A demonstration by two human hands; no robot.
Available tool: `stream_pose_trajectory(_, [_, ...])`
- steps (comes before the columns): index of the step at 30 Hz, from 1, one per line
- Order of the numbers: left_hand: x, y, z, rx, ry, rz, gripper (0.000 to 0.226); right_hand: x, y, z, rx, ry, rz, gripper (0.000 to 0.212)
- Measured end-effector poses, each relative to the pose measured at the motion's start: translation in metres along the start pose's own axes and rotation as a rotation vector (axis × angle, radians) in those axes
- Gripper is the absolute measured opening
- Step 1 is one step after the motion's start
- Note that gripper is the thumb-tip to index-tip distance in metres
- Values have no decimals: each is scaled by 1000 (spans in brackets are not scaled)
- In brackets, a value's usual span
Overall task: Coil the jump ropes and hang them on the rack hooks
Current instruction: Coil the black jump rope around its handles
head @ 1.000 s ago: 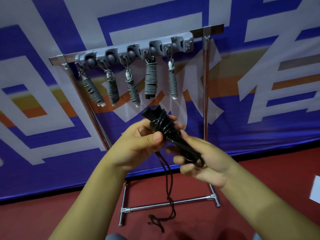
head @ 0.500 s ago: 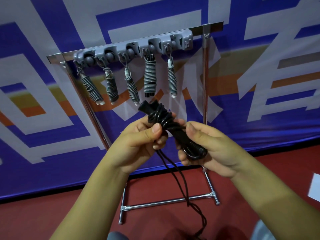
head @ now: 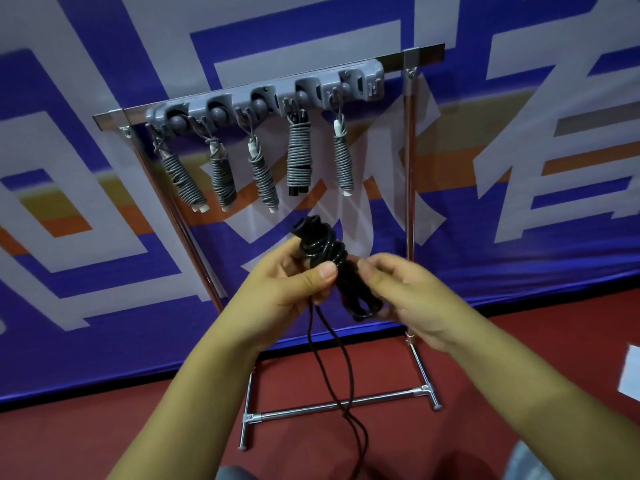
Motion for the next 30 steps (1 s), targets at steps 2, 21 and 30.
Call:
stream_pose_trajectory(2, [1,-1,1,-23,70,-5,29,7,-13,13,270,294,284,11])
stream_pose_trajectory(21, [3,5,-17,541,400,177,14,29,-23,-26,1083,370,1023,71])
stream_pose_trajectory(30, [6,-12,-26,731,433,393,22,21,-25,-9,1022,384,1068,46])
Point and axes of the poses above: each hand's wrist, its own x-axis away from the middle knuckle, its own z-axis out of the back of the hand, y = z × x, the point moved 6 cm from there along -x, towards the middle knuckle, and after that the axes turned 2 degrees about -z, right-handed, at the moved point
